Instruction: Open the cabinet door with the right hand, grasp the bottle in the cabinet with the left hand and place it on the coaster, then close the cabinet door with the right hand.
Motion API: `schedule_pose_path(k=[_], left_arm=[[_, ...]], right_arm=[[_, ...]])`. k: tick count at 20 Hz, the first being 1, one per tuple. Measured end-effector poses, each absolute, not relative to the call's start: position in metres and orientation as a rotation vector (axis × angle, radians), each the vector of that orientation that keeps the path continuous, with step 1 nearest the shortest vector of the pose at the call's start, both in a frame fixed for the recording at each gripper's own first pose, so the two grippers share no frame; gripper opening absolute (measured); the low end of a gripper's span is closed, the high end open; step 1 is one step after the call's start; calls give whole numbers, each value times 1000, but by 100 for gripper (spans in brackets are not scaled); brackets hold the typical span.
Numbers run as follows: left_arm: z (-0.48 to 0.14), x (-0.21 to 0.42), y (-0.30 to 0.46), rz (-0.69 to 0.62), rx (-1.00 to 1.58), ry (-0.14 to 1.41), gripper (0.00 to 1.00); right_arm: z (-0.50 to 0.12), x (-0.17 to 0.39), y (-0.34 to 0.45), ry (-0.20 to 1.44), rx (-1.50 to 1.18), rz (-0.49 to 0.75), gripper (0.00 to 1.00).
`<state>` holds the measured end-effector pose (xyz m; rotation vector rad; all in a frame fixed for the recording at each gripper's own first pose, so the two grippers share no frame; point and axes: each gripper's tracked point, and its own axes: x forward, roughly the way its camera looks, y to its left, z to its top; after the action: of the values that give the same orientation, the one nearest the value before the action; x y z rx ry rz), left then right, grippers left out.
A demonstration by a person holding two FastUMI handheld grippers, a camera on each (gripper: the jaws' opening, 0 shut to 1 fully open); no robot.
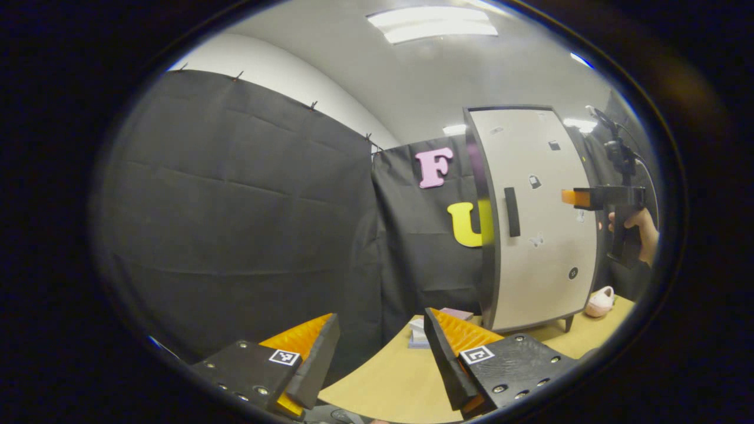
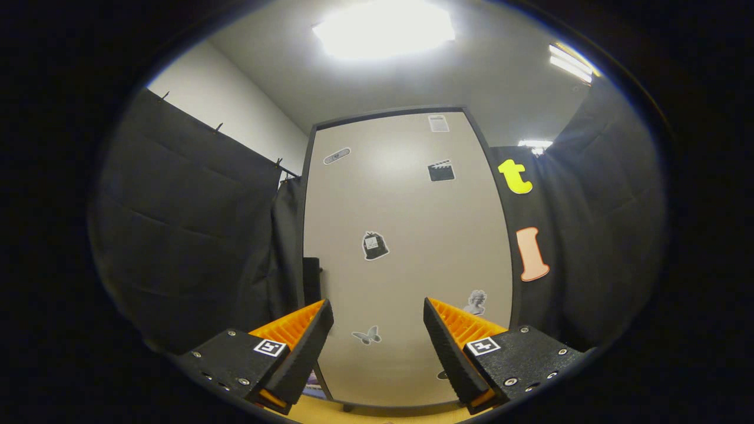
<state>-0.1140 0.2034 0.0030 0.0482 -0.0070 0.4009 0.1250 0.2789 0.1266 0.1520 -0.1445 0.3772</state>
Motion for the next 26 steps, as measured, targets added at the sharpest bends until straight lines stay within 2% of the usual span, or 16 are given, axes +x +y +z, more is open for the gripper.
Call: schedule_pose_path(k=[7, 9, 10, 11, 14, 15, 16, 18, 19, 20, 21, 22, 24, 25, 26], left_arm=[[-5, -131, 241, 470, 46, 9, 83], [-7, -135, 251, 488, 47, 15, 87], [-8, -138, 256, 496, 48, 17, 83], [-10, -140, 262, 504, 49, 20, 87], [-13, -144, 274, 522, 46, 27, 87], [-13, -146, 278, 528, 44, 27, 83], [-15, -146, 282, 534, 43, 28, 87], [-16, -150, 289, 547, 43, 28, 87], [-16, -150, 291, 551, 46, 28, 83], [-17, -151, 294, 554, 48, 29, 87], [-18, -151, 296, 555, 50, 31, 83], [-18, -151, 298, 556, 51, 33, 87], [-21, -149, 299, 555, 52, 37, 79], [-21, -149, 300, 553, 55, 37, 79], [-21, -149, 301, 552, 60, 38, 79]], right_arm=[[134, 154, 342, -122, 138, 415, 95], [130, 164, 359, -94, 127, 419, 95], [126, 168, 368, -74, 125, 424, 95], [123, 172, 375, -58, 121, 428, 95], [118, 187, 393, -38, 90, 419, 94], [114, 192, 398, -29, 77, 413, 93], [110, 198, 402, -10, 63, 407, 91], [102, 205, 412, 20, 48, 402, 86], [99, 209, 417, 29, 42, 397, 83], [96, 213, 420, 43, 28, 392, 77], [91, 216, 424, 59, 15, 390, 72], [87, 218, 428, 74, 7, 388, 66], [83, 222, 431, 90, 6, 370, 60], [83, 224, 428, 86, 9, 346, 58], [82, 227, 425, 87, 11, 321, 51]])
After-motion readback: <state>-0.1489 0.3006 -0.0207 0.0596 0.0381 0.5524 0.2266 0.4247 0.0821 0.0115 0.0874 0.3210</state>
